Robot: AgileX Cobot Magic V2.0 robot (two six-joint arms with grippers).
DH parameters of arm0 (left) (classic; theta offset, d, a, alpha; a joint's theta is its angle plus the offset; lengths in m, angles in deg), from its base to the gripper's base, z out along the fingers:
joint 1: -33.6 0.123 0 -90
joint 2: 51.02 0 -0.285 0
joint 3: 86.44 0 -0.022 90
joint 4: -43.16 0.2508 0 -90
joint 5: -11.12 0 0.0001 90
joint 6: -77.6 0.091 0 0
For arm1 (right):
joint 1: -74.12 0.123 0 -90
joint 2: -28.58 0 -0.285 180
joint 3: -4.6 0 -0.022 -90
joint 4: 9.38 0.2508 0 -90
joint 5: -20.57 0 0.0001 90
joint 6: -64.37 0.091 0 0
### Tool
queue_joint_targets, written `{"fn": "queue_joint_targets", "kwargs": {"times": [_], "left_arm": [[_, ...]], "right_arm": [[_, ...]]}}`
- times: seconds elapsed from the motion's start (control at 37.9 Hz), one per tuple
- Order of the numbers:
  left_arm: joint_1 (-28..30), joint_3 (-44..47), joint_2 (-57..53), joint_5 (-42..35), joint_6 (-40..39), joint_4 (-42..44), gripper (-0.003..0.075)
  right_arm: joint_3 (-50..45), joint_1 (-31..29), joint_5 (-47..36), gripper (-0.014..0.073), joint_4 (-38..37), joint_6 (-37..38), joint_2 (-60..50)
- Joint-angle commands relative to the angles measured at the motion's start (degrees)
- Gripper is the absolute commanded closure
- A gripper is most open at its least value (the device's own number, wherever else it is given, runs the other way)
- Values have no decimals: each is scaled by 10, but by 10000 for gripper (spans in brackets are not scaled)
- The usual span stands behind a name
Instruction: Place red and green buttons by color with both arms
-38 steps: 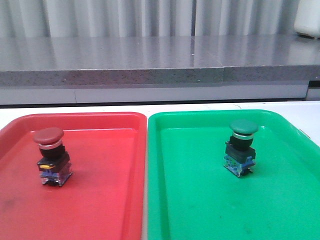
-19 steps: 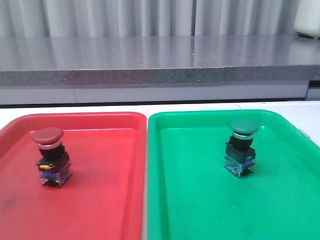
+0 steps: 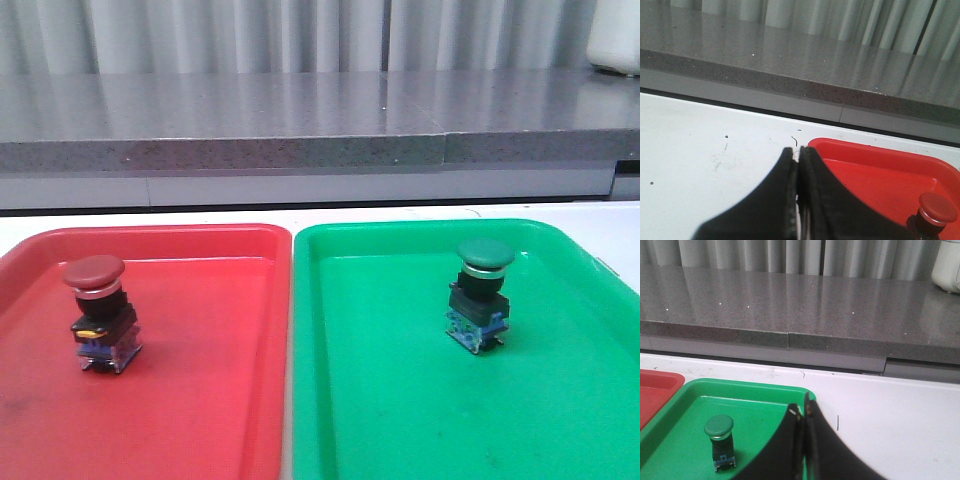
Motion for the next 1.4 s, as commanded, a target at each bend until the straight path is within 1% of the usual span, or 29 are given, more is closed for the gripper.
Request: {"fn": "queue_joint_targets", "kwargs": {"times": [0.0,0.47,0.55,0.71,0.92,0.98,1.11,1.37], "left_arm": [[1,14,-10,-51,-1,-6,740],[1,14,-10,-51,-1,-6,740],[1,14,-10,-51,-1,-6,740],[1,14,-10,-51,-1,-6,740],[1,14,-10,-51,-1,-6,740],[1,14,-10,-51,-1,-6,740],[1,14,-9,-51,-1,-6,740],[1,14,-9,-51,-1,-6,740]], "right_arm": [[14,-3,-49,660,-7,-2,5],[11,-3,-51,660,-14,-3,5],[-12,-3,-74,660,-32,-7,3],[-84,-23,-128,660,-28,-7,-7],[-161,-74,-132,660,-13,-7,-77],[-174,-81,-137,660,-8,-7,-80],[-173,-86,-111,660,-4,-7,-80],[-173,-86,-109,660,-4,-7,-79]]}}
